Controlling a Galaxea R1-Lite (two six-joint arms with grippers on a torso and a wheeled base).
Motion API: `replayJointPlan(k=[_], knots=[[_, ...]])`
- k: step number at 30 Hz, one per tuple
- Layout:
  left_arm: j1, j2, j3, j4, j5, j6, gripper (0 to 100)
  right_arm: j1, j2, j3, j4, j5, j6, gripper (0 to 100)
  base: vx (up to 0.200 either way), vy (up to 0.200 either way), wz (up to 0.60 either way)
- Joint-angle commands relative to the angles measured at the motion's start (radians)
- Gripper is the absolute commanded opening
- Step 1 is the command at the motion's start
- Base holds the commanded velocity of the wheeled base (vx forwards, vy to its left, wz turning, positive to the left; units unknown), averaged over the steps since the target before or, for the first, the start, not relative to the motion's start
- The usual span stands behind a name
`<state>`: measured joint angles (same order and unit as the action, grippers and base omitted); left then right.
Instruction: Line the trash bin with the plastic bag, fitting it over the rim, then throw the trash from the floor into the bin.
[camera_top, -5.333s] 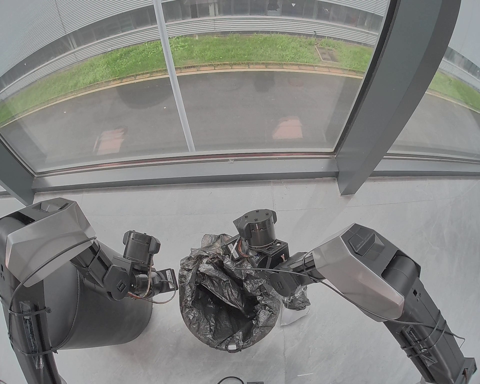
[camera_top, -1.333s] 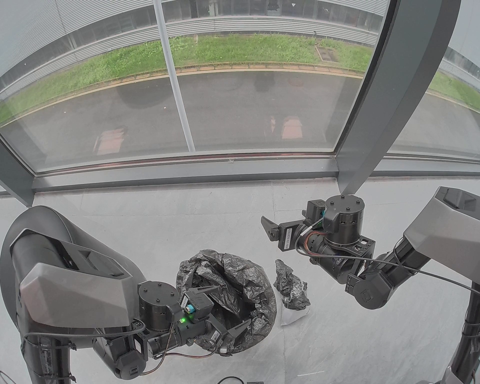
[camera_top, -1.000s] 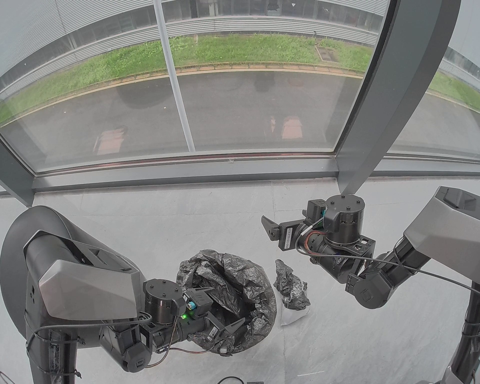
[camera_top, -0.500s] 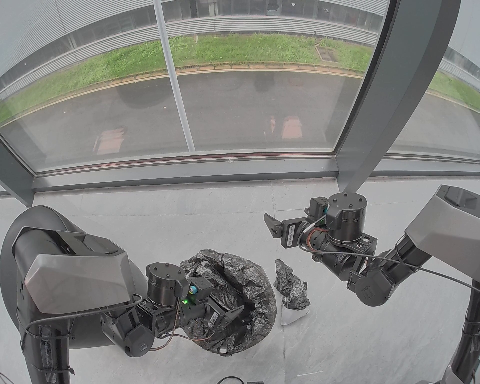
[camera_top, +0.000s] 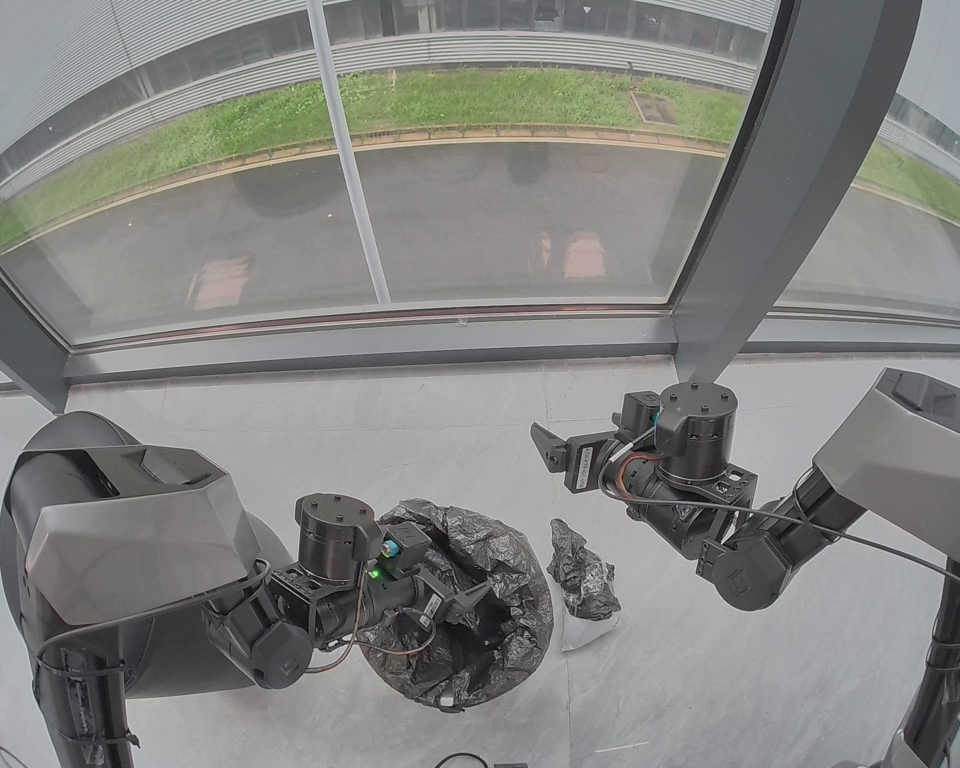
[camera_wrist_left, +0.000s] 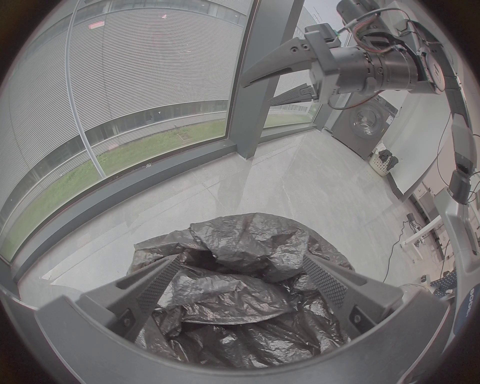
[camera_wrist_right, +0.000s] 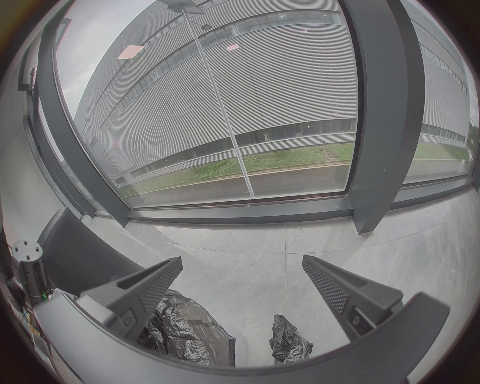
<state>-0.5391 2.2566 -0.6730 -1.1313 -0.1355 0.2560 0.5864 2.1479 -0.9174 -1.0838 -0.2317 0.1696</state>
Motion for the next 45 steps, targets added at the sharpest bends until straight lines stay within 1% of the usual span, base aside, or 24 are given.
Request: replayJointPlan(k=[1,5,14,18,32,45], knots=[[0.013,0.008,-0.042,0.028,-0.001,0.003,100,-0.003,0.001,-0.001,-0.001,0.0,0.001,100,0.0,0.0,0.0],[0.025,0.038,-0.062,0.042,-0.007,0.006,100,-0.008,0.001,0.0,-0.001,0.018,0.001,100,0.0,0.0,0.0],[0.048,0.097,-0.083,0.042,-0.012,0.008,100,-0.01,0.006,-0.001,-0.001,0.02,0.001,100,0.0,0.0,0.0],[0.054,0.132,-0.102,0.042,-0.027,0.008,100,-0.01,0.007,-0.001,-0.002,0.02,0.001,100,0.0,0.0,0.0],[0.053,0.215,-0.142,0.045,-0.038,0.008,100,-0.01,0.01,0.0,-0.013,0.02,0.001,100,0.0,0.0,0.0],[0.042,0.245,-0.166,0.102,-0.039,0.008,100,-0.01,0.014,-0.001,-0.015,0.022,0.001,100,0.0,0.0,0.0]])
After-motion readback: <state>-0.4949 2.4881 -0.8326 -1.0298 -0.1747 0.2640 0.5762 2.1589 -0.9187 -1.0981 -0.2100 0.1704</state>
